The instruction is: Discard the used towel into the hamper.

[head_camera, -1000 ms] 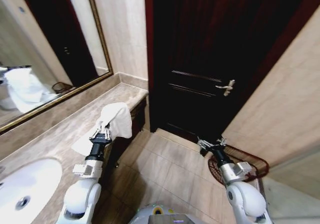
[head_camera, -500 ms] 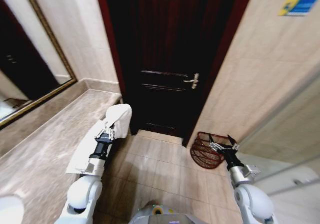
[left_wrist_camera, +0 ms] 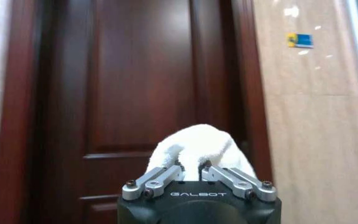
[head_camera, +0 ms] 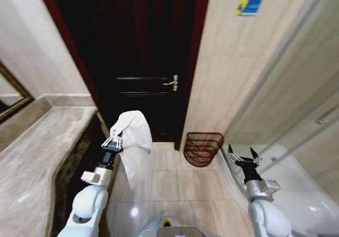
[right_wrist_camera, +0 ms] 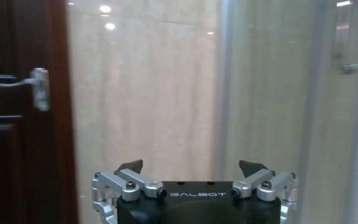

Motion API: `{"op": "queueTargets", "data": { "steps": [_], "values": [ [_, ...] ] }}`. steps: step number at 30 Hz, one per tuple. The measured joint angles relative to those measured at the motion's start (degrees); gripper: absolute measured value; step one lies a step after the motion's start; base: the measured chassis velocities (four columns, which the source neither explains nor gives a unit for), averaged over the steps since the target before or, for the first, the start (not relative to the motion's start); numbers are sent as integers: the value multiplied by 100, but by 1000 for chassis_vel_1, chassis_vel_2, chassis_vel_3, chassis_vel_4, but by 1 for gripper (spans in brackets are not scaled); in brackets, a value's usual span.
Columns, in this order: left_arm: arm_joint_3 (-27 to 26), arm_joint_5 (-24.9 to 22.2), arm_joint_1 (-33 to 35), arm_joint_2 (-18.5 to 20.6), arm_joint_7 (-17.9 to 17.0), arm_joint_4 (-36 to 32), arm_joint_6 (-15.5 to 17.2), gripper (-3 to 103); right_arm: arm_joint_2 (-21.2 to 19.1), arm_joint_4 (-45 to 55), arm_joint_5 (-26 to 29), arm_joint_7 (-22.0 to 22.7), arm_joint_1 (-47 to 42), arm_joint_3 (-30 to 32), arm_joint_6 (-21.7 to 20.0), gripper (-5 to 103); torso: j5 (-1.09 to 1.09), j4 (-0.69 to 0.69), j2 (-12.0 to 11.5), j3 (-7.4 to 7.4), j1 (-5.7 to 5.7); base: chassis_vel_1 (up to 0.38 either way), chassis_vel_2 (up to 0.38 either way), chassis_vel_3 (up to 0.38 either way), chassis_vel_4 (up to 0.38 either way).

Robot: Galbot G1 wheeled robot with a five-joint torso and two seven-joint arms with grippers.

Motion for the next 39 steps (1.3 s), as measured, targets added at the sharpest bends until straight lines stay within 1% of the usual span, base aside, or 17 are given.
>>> {"op": "queueTargets", "data": {
  "steps": [5,11,12,14,16,21,26,31,39],
  "values": [
    [9,-19,-3,-20,107,123,-59,7,62,63,12,75,-36,23,7,100,1,1,0,0,0,-139,-130,-125,-132],
    [39,-12,-56,-28,140,232,-62,7,178,171,13,214,-236,75,-46,100,0,1,0,0,0,-117,-115,-115,-118],
    [54,-9,-56,-38,147,274,-63,7,209,185,30,316,-325,85,-38,100,0,0,0,0,0,-124,-147,-135,-136],
    [58,-8,-56,-41,148,291,-68,7,211,185,33,339,-351,88,-27,100,0,0,0,0,0,-124,-147,-132,-143],
    [65,-6,-64,-56,176,395,-131,7,211,155,36,386,-438,88,74,100,0,0,0,0,0,-127,-132,-137,-135],
    [83,-10,-130,-80,202,548,-216,7,222,128,34,388,-443,77,142,100,0,1,0,0,0,-104,-129,-121,-117],
    [122,-82,-188,-122,303,697,-268,7,221,113,8,383,-407,62,208,100,1,-2,0,0,0,-106,-103,-93,-111],
    [149,-178,-204,-143,415,839,-365,7,218,93,-22,356,-375,52,226,100,0,1,0,0,0,-17,-20,-32,-10],
    [134,-179,-232,-147,429,938,-444,7,216,27,-68,330,-313,40,271,100,0,1,0,0,0,0,0,0,0]
  ]
}}
